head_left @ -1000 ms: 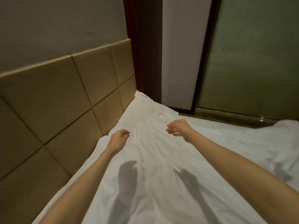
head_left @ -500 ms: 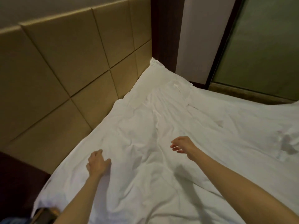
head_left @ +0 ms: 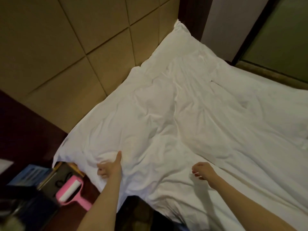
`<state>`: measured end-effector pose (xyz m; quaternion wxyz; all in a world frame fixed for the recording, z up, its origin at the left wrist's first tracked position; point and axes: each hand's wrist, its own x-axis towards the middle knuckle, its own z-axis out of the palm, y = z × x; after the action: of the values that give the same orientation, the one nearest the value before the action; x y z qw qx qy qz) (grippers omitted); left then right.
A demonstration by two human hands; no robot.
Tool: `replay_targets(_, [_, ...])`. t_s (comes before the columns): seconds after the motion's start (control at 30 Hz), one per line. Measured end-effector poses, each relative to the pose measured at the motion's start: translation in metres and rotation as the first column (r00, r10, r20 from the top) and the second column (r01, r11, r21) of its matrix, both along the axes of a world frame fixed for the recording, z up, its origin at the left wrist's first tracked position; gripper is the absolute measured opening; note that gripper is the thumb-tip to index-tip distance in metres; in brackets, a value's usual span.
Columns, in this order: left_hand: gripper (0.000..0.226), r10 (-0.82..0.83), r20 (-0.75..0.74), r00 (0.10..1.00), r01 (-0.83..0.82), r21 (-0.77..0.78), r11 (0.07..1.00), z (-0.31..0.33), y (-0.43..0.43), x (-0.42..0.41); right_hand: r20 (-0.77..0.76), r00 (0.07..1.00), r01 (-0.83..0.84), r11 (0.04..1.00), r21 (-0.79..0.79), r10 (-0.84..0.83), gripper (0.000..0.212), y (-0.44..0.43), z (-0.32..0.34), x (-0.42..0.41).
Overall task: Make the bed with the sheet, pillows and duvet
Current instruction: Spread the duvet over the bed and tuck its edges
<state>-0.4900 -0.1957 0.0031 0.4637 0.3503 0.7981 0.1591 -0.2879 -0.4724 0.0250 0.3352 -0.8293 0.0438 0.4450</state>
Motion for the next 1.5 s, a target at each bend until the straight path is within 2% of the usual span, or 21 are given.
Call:
replay_targets(0.1, [0.103, -0.103, 0.105, 0.989, 0.107, -0.030, 0.994, -0.015, -0.007, -0.018, 0.006, 1.000, 0.002, 1.000, -0.002, -0.002, 0.009, -0.007, -0.001, -0.009])
replay_targets(0.17, [0.079, -0.203, 0.240, 0.949, 0.203, 0.022, 0.979, -0.018, -0.009, -0.029, 0.006, 1.000, -0.011, 1.000, 0.010, 0.011, 0.009, -0.010, 0.000, -0.017])
replay_targets(0.23, [0.055, -0.273, 0.315, 0.909, 0.251, 0.110, 0.962, -0.012, -0.013, -0.037, 0.007, 0.999, -0.039, 0.999, 0.018, 0.039, 0.010, -0.012, 0.001, -0.025])
replay_targets(0.37, [0.045, -0.297, 0.411, 0.862, 0.196, 0.269, 0.943, 0.021, -0.022, -0.050, 0.037, 0.991, -0.130, 0.991, 0.030, 0.129, 0.009, -0.017, 0.007, -0.038])
replay_targets(0.43, [0.044, -0.311, 0.413, 0.856, 0.169, 0.344, 0.923, 0.043, -0.017, -0.060, 0.073, 0.979, -0.190, 0.981, 0.029, 0.188, 0.005, -0.019, 0.010, -0.040])
replay_targets(0.47, [0.044, -0.312, 0.385, 0.869, 0.166, 0.368, 0.915, 0.049, -0.011, -0.070, 0.085, 0.969, -0.234, 0.972, 0.023, 0.231, 0.004, -0.021, 0.011, -0.041])
replay_targets(0.5, [0.044, -0.301, 0.339, 0.892, 0.160, 0.385, 0.909, 0.054, -0.006, -0.080, 0.088, 0.956, -0.282, 0.959, 0.016, 0.279, 0.013, -0.023, 0.013, -0.041])
replay_targets(0.6, [0.044, -0.177, 0.217, 0.960, 0.091, 0.358, 0.929, 0.057, 0.007, -0.127, 0.076, 0.931, -0.359, 0.933, 0.031, 0.356, 0.031, -0.029, 0.014, -0.047])
replay_targets(0.7, [0.043, -0.127, -0.032, 0.991, 0.130, 0.350, 0.928, 0.060, -0.006, -0.169, 0.076, 0.907, -0.418, 0.908, 0.041, 0.414, 0.039, -0.037, 0.013, -0.059])
replay_targets(0.8, [0.040, -0.185, -0.195, 0.963, 0.243, 0.336, 0.910, 0.068, -0.037, -0.176, 0.066, 0.890, -0.454, 0.890, 0.053, 0.450, 0.044, -0.042, 0.010, -0.075])
replay_targets(0.9, [0.042, -0.318, -0.210, 0.924, 0.373, 0.328, 0.868, 0.065, -0.070, -0.165, 0.037, 0.894, -0.448, 0.891, 0.074, 0.447, 0.044, -0.049, 0.008, -0.089])
replay_targets(1.07, [0.043, -0.589, -0.165, 0.791, 0.608, 0.305, 0.732, 0.047, -0.122, -0.124, 0.054, 0.911, -0.413, 0.909, 0.058, 0.410, 0.040, -0.077, 0.010, -0.086])
replay_targets(1.27, [0.037, -0.819, -0.186, 0.543, 0.830, 0.266, 0.491, 0.033, -0.150, -0.053, 0.099, 0.970, -0.224, 0.975, -0.011, 0.224, 0.036, -0.119, 0.011, -0.045])
replay_targets(1.4, [0.040, -0.912, -0.303, 0.275, 0.957, 0.178, 0.230, 0.018, -0.156, -0.007, 0.115, 0.991, -0.064, 0.997, -0.050, 0.070, 0.037, -0.145, 0.003, -0.029])
replay_targets(1.5, [0.049, -0.907, -0.416, 0.058, 0.997, 0.074, 0.030, 0.007, -0.154, 0.027, 0.116, 0.993, -0.008, 0.997, -0.080, 0.017, 0.043, -0.158, -0.007, -0.020])
